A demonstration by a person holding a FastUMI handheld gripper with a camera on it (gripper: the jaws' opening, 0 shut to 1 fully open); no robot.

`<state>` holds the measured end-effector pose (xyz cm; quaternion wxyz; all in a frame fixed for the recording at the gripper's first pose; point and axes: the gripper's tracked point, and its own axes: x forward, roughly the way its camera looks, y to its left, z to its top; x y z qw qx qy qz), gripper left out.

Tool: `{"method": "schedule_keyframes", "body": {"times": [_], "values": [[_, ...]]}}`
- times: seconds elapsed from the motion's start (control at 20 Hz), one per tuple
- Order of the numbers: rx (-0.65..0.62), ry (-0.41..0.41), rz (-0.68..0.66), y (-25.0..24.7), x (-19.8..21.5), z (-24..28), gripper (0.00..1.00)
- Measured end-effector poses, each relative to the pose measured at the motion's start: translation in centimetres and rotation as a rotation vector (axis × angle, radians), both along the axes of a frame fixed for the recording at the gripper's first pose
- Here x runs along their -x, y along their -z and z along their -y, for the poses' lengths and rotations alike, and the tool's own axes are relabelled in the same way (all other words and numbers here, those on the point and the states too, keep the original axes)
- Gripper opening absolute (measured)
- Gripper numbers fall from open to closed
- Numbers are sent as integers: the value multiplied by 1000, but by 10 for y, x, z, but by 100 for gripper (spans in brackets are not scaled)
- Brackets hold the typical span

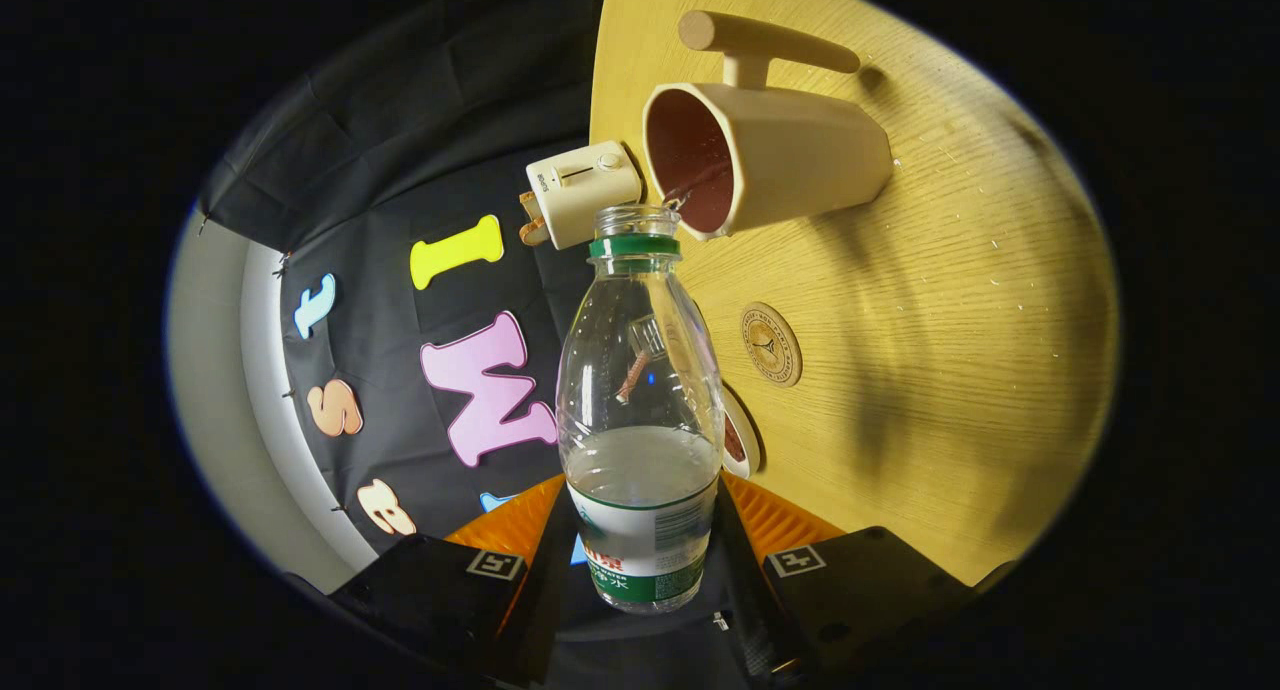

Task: Take the bottle from table, then pour the juice into the cup, finally place the bottle on the coaster

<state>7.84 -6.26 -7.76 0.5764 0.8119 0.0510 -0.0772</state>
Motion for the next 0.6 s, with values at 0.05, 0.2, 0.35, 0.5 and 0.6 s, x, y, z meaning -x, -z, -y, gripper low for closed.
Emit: {"method": "schedule_keyframes", "body": {"times": [0.05,0.2,0.35,0.5,0.6], "values": [[-5,2,1,-1,-1,1,73],[-19,9,5,-4,-2,2,73],[-35,14,8,-7,-2,1,73],[-50,15,10,-8,-3,1,73],[-60,15,12,-9,-3,1,73]]}}
